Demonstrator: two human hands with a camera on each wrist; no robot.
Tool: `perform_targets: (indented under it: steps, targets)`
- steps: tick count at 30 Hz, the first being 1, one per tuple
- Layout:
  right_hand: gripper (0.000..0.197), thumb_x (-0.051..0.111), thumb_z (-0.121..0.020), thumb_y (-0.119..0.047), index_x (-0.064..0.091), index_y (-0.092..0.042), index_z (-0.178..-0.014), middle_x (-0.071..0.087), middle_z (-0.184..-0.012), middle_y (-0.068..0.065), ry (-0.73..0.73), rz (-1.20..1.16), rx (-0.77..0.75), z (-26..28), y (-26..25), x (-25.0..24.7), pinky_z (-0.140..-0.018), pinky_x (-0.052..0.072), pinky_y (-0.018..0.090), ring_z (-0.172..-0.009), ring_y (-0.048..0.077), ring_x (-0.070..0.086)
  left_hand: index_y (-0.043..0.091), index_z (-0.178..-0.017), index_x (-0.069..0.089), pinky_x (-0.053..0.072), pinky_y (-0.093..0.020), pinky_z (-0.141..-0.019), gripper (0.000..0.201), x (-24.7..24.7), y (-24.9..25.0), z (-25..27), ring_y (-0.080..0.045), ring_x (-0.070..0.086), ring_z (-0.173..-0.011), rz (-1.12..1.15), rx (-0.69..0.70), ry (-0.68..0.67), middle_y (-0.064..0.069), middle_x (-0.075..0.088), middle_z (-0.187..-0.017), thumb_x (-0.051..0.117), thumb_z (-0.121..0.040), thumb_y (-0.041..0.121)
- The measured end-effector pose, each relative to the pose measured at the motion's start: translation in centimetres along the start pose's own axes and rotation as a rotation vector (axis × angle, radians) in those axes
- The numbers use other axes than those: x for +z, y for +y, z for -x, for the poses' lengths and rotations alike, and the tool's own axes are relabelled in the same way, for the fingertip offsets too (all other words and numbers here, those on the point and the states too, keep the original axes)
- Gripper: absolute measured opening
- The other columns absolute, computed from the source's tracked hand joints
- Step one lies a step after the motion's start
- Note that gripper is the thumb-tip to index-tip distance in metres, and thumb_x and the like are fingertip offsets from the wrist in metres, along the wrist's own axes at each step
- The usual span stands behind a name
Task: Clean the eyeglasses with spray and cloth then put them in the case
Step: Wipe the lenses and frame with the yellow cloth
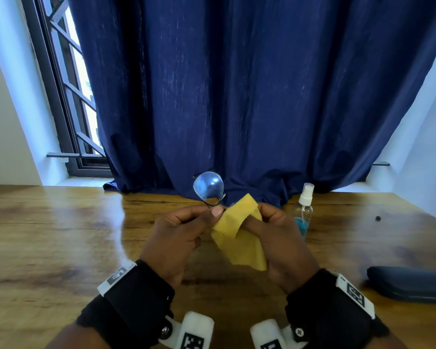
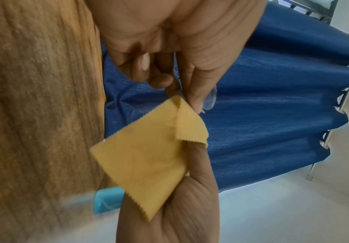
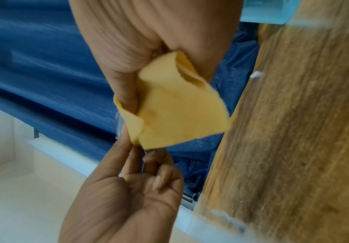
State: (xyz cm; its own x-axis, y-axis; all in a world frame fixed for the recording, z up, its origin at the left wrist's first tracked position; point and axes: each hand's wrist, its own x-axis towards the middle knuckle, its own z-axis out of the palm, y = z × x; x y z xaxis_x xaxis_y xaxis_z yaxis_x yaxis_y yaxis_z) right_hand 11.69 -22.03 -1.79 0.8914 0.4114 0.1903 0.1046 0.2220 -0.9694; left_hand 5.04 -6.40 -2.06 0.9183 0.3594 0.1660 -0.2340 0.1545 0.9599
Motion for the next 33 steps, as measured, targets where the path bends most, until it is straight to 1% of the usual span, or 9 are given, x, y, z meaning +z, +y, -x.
perform_targets:
  steps: [6, 11, 14, 18, 20, 23, 26, 30, 33]
  targets:
    - [0.018, 0.07, -0.091, -0.032, 0.081, -0.025, -0.079, 0.08, -0.091, 0.004, 0.125, 0.025, 0.027, -0.7, 0.1, -0.9, -0.087, 0.057, 0.049, -0.096, 0.026, 0.072, 0.012, -0.097, 0.081, 0.039, -0.016, -0.053, 0.032, 0.2, 0.0, 0.0, 0.007, 0.059, -0.06, 0.058, 0.014, 0.077, 0.006, 0.077, -0.082, 0.075, -0.072, 0.033]
    - [0.018, 0.075, -0.087, -0.032, 0.075, -0.014, -0.085, 0.074, -0.083, 0.01, 0.037, 0.408, -0.186, -0.8, -0.5, -1.8, -0.069, 0.057, 0.034, -0.073, 0.017, 0.068, 0.018, -0.093, 0.083, 0.035, -0.026, -0.059, 0.045, -0.6, 0.4, -0.5, -0.006, 0.053, -0.069, 0.054, 0.084, 0.189, 0.005, 0.074, -0.08, 0.079, -0.059, 0.047]
    - [0.013, 0.079, -0.082, -0.029, 0.076, -0.021, -0.091, 0.076, -0.087, 0.003, -0.057, 0.453, -0.175, -0.2, -0.6, -1.1, -0.066, 0.059, 0.029, -0.078, 0.018, 0.071, 0.017, -0.095, 0.082, 0.037, -0.026, -0.06, 0.045, -0.4, 0.4, -0.4, 0.001, 0.059, -0.065, 0.049, 0.082, 0.17, 0.009, 0.076, -0.079, 0.078, -0.06, 0.045]
    - [0.032, 0.082, -0.077, -0.035, 0.074, -0.007, -0.091, 0.073, -0.083, 0.016, -0.038, 0.427, -0.192, -0.4, -0.1, -1.1, -0.061, 0.057, 0.028, -0.068, 0.02, 0.067, 0.015, -0.098, 0.081, 0.05, -0.028, -0.069, 0.04, 0.0, 0.0, 0.0, -0.007, 0.07, -0.083, 0.021, 0.048, 0.066, -0.001, 0.081, -0.094, 0.077, -0.067, 0.04]
    - [0.04, 0.081, -0.077, -0.041, 0.073, -0.003, -0.087, 0.071, -0.081, 0.02, -0.012, 0.399, -0.186, -0.4, 0.1, -1.2, -0.057, 0.052, 0.025, -0.066, 0.017, 0.062, 0.011, -0.099, 0.08, 0.054, -0.019, -0.064, 0.035, 0.7, -0.1, 0.4, -0.005, 0.072, -0.079, 0.003, 0.059, 0.012, -0.002, 0.081, -0.089, 0.074, -0.072, 0.033]
    - [0.031, 0.074, -0.083, -0.043, 0.078, -0.012, -0.087, 0.077, -0.086, 0.014, 0.035, 0.293, -0.138, -0.8, 0.3, -1.4, -0.071, 0.06, 0.035, -0.08, 0.025, 0.073, 0.006, -0.098, 0.08, 0.046, -0.007, -0.052, 0.031, 0.9, -0.2, 0.5, 0.005, 0.064, -0.06, 0.017, 0.101, 0.022, 0.004, 0.078, -0.077, 0.073, -0.074, 0.025]
    - [0.013, 0.069, -0.093, -0.025, 0.081, -0.02, -0.091, 0.08, -0.092, 0.006, 0.033, 0.246, -0.125, -1.0, 0.1, -1.7, -0.087, 0.059, 0.05, -0.095, 0.03, 0.074, 0.007, -0.097, 0.08, 0.046, -0.006, -0.055, 0.023, 0.1, 0.0, 0.0, 0.002, 0.07, -0.075, -0.003, 0.126, 0.065, -0.004, 0.081, -0.09, 0.074, -0.08, 0.022]
    - [0.013, 0.076, -0.087, -0.02, 0.078, -0.025, -0.099, 0.08, -0.096, 0.0, -0.092, 0.298, -0.089, -0.6, 0.2, -1.5, -0.081, 0.061, 0.036, -0.093, 0.021, 0.074, 0.007, -0.099, 0.08, 0.047, -0.007, -0.055, 0.031, -0.1, 0.0, -0.1, 0.002, 0.067, -0.067, -0.016, 0.133, 0.09, -0.005, 0.081, -0.091, 0.075, -0.075, 0.027]
    - [0.023, 0.083, -0.081, -0.029, 0.076, -0.013, -0.095, 0.078, -0.088, 0.01, -0.102, 0.349, -0.093, -0.6, 0.2, -1.3, -0.068, 0.059, 0.031, -0.076, 0.018, 0.072, 0.009, -0.102, 0.079, 0.058, -0.024, -0.072, 0.033, 0.4, -0.2, 0.4, -0.009, 0.075, -0.082, -0.046, 0.071, 0.009, -0.006, 0.081, -0.098, 0.073, -0.076, 0.029]
